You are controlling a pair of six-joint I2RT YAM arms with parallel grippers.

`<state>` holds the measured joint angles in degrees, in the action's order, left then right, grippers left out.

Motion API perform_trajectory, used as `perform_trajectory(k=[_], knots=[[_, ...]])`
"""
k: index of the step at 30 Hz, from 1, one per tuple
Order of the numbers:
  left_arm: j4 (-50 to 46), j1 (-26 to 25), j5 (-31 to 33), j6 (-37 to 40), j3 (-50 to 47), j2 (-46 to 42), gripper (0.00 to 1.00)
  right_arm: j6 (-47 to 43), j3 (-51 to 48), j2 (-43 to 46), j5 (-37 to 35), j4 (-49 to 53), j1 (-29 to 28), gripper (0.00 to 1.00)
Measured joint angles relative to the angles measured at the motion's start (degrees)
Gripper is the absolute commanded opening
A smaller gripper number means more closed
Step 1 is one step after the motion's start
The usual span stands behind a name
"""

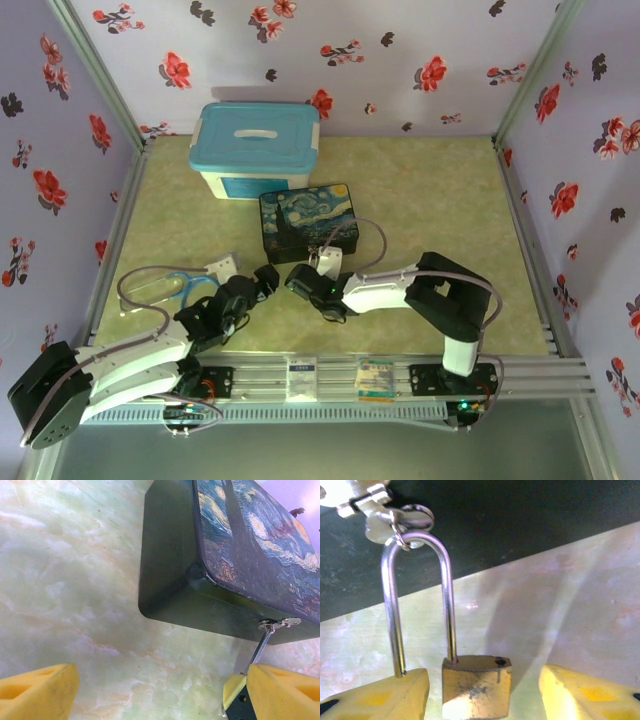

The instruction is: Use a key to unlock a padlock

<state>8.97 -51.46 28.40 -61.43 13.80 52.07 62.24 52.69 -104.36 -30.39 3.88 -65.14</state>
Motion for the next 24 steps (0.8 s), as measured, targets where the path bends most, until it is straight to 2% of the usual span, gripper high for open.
perform_trajectory(k=[18,21,24], knots=[[0.48,0.0,-0.04,-0.39,-0.7,0.0,0.88,1.44,-2.58,1.62,1.05,-1.16,0.98,0.41],[0.46,0.0,-0.07,-0.39,-0.7,0.0,0.87,1.46,-3.3,1.95,1.03,-1.81,1.03,0.41],[0.46,0.0,-0.11,-0.39,-0.7,0.0,0.88,1.36,-3.34,1.97,1.03,-2.01,1.2,0.47]])
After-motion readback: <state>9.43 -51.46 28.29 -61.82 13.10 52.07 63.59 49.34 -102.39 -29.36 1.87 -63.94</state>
